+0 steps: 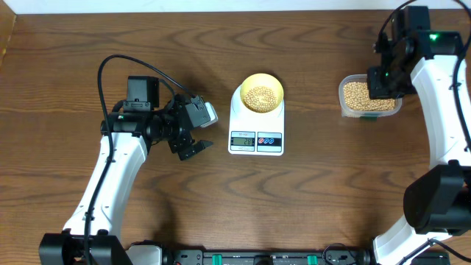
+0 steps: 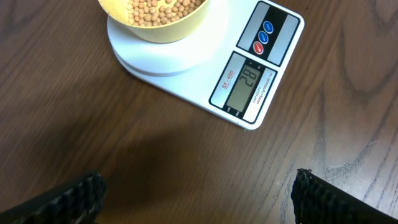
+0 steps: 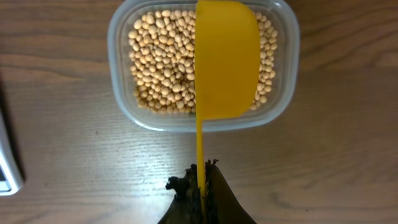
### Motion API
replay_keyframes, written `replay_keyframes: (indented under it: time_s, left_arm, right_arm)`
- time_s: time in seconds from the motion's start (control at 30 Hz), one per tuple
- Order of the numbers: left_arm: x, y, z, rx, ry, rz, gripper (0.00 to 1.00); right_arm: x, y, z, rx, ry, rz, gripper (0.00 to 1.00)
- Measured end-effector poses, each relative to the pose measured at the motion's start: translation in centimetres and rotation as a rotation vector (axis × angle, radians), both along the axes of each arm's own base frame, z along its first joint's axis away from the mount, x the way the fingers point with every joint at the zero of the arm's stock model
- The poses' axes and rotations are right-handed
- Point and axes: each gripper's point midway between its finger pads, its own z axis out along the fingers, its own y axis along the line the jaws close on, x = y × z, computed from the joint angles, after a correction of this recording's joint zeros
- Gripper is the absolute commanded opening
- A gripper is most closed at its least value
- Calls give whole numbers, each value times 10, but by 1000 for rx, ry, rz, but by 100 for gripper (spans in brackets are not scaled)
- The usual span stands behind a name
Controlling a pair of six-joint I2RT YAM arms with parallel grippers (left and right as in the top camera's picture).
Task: Scoop item into bowl and weigh 50g on scale
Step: 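Return the scoop right and lower it into the soybean tub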
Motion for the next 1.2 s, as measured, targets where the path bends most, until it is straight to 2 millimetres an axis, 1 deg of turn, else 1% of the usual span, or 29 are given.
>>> replay_keyframes:
  time_s: [0.13, 0.3, 0.57, 0.87, 1.2]
  left_arm:
    - [0, 0, 0, 0, 0, 0, 98]
    - [0, 0, 0, 0, 0, 0, 97]
    - [0, 0, 0, 0, 0, 0, 98]
    - [0, 0, 0, 0, 0, 0, 97]
    - [0, 0, 0, 0, 0, 0, 98]
  right_arm:
    - [-1, -6, -17, -17, 13, -6, 1]
    - [-4, -16, -28, -34, 22, -26, 1]
    - [-8, -29, -35, -91, 34, -65, 1]
    - [-9, -32, -43, -103, 38, -73, 1]
    - [-8, -32, -44, -103, 33, -81, 1]
